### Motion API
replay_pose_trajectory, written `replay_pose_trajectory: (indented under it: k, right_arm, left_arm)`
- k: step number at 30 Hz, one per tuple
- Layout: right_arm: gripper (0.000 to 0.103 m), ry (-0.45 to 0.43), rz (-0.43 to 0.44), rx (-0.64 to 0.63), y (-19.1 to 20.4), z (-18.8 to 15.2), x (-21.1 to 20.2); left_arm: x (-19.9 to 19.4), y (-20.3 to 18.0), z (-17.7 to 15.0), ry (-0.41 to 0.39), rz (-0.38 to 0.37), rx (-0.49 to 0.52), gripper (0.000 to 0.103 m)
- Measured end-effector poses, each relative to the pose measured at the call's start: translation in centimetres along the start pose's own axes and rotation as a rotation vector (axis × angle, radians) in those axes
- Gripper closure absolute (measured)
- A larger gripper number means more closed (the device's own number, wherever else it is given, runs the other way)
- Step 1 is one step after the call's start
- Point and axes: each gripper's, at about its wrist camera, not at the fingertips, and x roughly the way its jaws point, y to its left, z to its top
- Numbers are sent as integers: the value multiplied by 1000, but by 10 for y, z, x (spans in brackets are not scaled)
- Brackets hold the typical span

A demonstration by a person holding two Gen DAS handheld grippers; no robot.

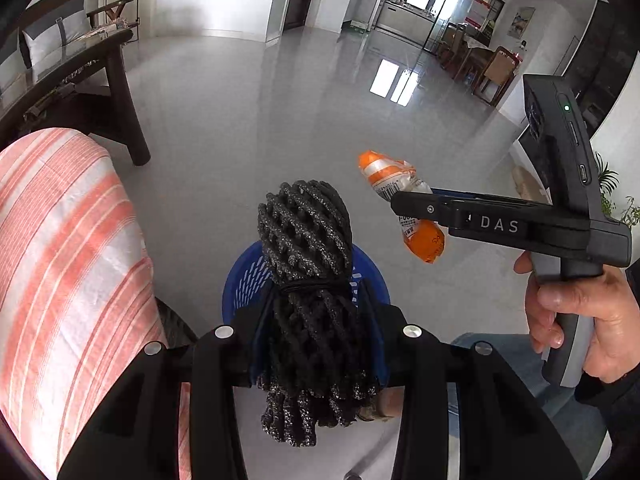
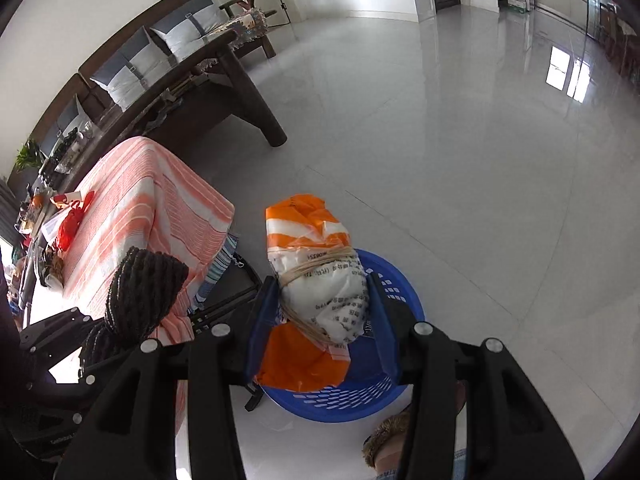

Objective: Collect trash
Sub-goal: 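Carry bundle and bottle over the blue basket and open both tools, then return both tools over the table toward the remaining trash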

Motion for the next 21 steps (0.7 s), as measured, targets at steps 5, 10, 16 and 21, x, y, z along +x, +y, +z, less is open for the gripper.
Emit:
replay_pose_trajectory:
  k: [5,10,16,21]
  right_arm:
    - [43,-1,50,80,-24,5,10]
    - [33,-37,59,143,-41,7,2]
    - [17,-93,-13,115,-27,3,-6]
    - [10,-143,-98,-64,28,-20,-14]
  left_arm:
    - [31,-6,4,-7,2,32,37]
    - [32,-13,5,-26,56,66,18]
    - [-45,-7,-22,-149,117,70,5]
    - [-96,34,-77,-147,240,34,5]
